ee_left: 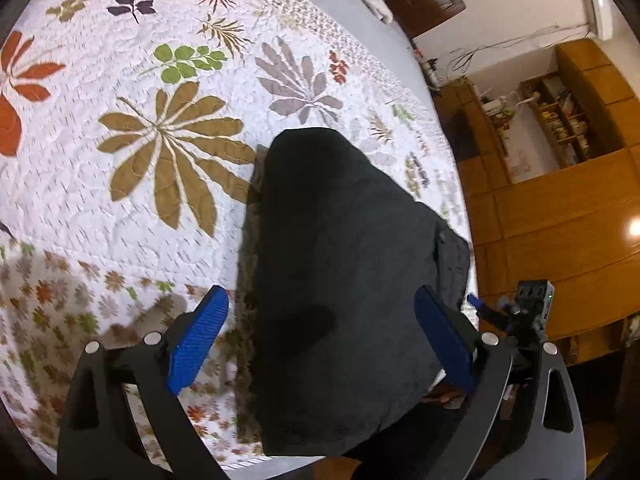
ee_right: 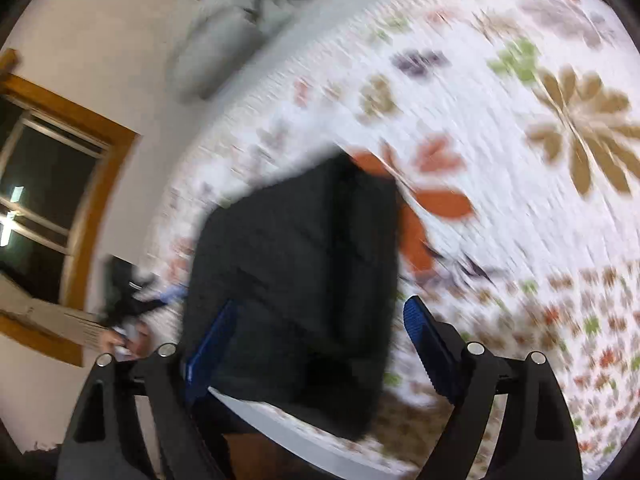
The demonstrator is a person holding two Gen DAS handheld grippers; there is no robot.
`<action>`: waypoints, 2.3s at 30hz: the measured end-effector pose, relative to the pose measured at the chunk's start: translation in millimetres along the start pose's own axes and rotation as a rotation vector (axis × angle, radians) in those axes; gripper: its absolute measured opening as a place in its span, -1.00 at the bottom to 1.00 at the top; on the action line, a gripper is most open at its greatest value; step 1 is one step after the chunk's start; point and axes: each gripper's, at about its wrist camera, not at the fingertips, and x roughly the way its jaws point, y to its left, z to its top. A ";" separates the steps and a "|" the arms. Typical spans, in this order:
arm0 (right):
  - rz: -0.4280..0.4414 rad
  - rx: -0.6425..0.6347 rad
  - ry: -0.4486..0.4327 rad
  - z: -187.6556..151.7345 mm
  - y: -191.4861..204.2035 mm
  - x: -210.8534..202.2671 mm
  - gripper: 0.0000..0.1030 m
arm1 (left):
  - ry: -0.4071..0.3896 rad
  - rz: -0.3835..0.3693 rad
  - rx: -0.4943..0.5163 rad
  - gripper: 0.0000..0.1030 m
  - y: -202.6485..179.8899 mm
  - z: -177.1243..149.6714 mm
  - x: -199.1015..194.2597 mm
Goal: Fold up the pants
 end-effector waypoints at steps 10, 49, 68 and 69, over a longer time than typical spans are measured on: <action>0.190 0.171 -0.030 38.7 -37.5 59.2 0.46 | -0.002 -0.090 -0.011 0.83 2.8 -9.7 11.5; 0.312 0.167 0.238 -5.2 -50.3 77.6 0.15 | 0.281 -0.234 -0.010 -0.18 15.0 23.5 96.1; 0.341 0.036 0.216 61.8 29.0 104.9 -0.08 | 0.149 -0.211 0.068 -0.41 -1.4 87.1 44.2; 0.344 0.027 0.216 72.1 36.3 112.9 -0.08 | 0.140 -0.205 0.071 -0.41 0.7 96.7 39.3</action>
